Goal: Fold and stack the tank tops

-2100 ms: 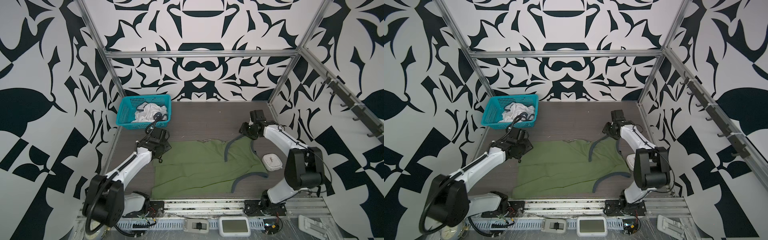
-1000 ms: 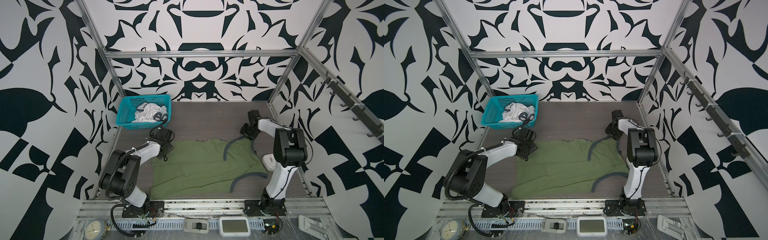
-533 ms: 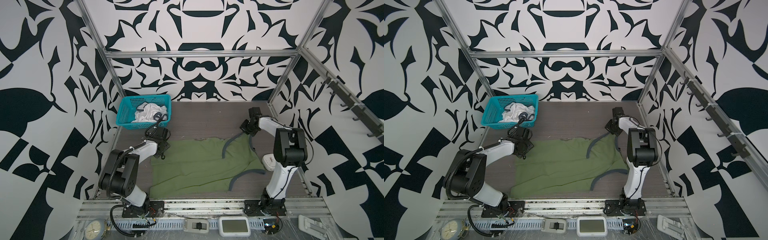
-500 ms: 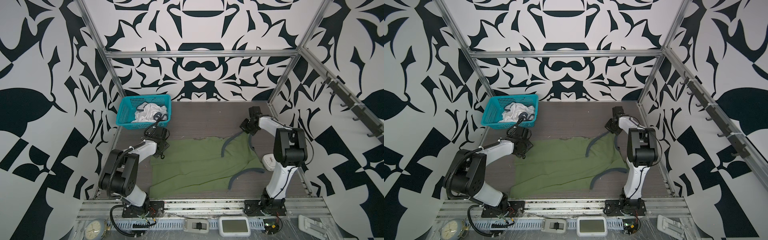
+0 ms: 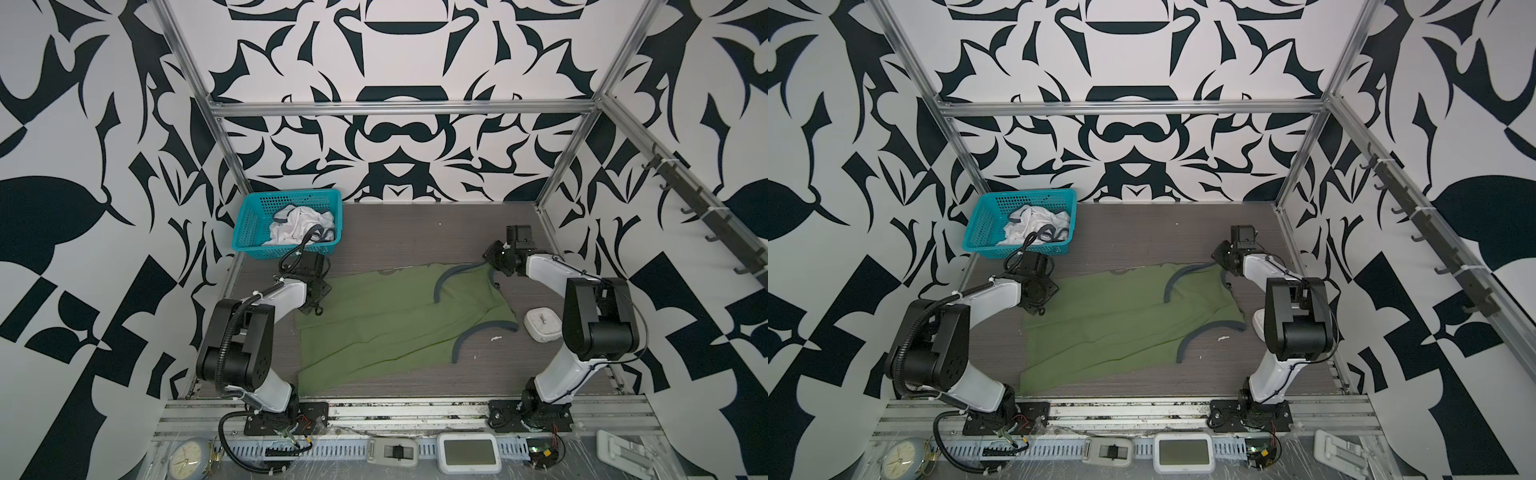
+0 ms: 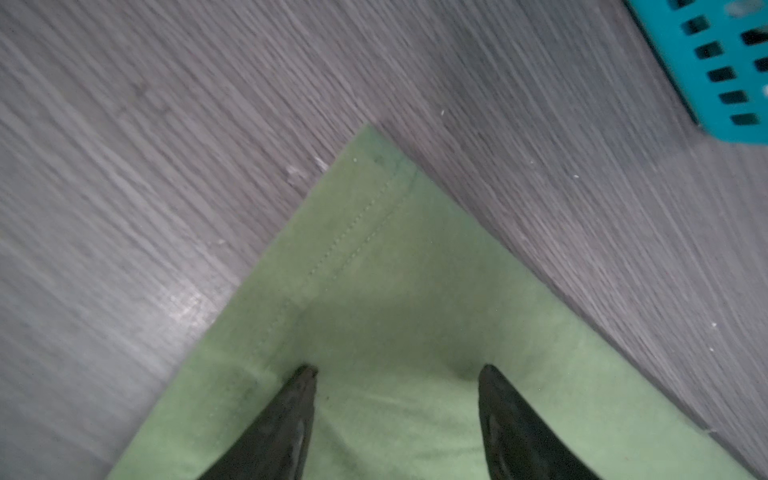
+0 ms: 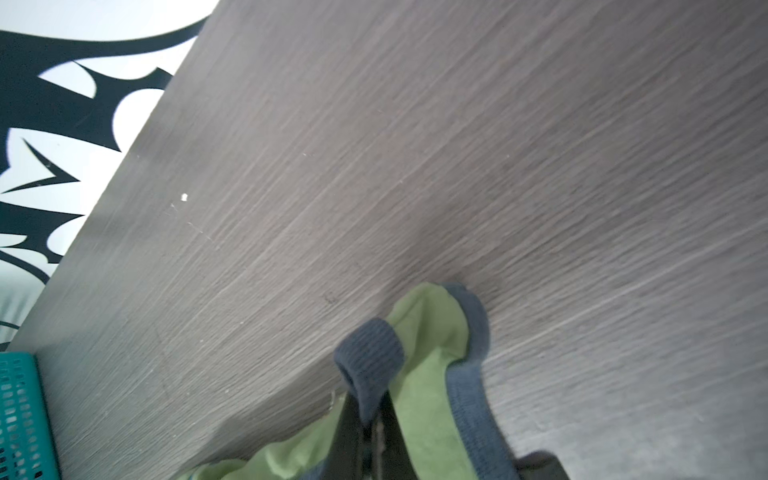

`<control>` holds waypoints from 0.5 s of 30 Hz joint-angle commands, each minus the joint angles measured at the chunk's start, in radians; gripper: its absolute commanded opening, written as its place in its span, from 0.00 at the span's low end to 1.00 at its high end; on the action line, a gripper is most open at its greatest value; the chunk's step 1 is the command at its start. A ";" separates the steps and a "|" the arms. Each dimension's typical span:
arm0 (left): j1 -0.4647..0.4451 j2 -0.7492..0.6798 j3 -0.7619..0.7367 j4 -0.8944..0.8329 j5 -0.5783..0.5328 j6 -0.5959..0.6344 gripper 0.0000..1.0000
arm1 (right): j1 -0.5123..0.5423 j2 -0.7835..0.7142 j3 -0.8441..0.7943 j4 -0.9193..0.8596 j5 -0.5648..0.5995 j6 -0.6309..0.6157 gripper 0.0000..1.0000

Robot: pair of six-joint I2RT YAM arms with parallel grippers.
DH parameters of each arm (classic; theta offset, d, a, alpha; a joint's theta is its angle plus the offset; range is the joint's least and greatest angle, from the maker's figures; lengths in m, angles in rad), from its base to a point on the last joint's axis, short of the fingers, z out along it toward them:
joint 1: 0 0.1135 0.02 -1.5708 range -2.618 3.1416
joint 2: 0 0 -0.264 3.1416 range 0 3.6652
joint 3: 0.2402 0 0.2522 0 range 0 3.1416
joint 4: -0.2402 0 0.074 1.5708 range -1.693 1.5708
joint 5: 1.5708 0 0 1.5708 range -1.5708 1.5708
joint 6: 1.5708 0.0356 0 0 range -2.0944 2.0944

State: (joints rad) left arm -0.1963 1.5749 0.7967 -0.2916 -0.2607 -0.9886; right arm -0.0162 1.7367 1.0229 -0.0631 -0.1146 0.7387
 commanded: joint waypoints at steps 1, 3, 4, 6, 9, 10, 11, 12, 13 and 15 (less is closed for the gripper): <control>0.009 0.010 -0.056 -0.067 0.035 0.009 0.65 | -0.024 0.008 -0.026 0.162 -0.016 0.019 0.00; 0.009 -0.004 -0.063 -0.071 0.033 0.012 0.65 | -0.031 0.017 -0.043 0.210 -0.019 0.015 0.00; 0.009 -0.008 -0.067 -0.070 0.032 0.014 0.66 | -0.033 0.016 -0.051 0.220 -0.017 0.013 0.00; 0.009 -0.013 -0.071 -0.071 0.030 0.013 0.66 | -0.043 0.012 -0.083 0.260 -0.012 0.023 0.00; 0.009 -0.014 -0.078 -0.071 0.028 0.013 0.66 | -0.074 0.013 -0.139 0.362 -0.053 0.067 0.00; 0.009 -0.014 -0.081 -0.068 0.028 0.013 0.66 | -0.084 0.013 -0.158 0.395 -0.071 0.081 0.00; 0.009 -0.013 -0.083 -0.065 0.027 0.014 0.66 | -0.092 0.011 -0.181 0.441 -0.091 0.094 0.00; 0.009 -0.012 -0.086 -0.064 0.028 0.014 0.66 | -0.098 0.008 -0.202 0.478 -0.109 0.104 0.00; 0.009 -0.012 -0.088 -0.063 0.030 0.013 0.66 | -0.103 0.005 -0.217 0.495 -0.120 0.111 0.01; 0.009 -0.015 -0.090 -0.061 0.032 0.013 0.66 | -0.106 -0.006 -0.238 0.493 -0.116 0.115 0.09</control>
State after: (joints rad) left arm -0.1947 1.5444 0.7586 -0.2558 -0.2497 -0.9684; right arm -0.1062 1.7733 0.8066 0.3161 -0.2241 0.8196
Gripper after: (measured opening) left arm 0.658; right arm 0.069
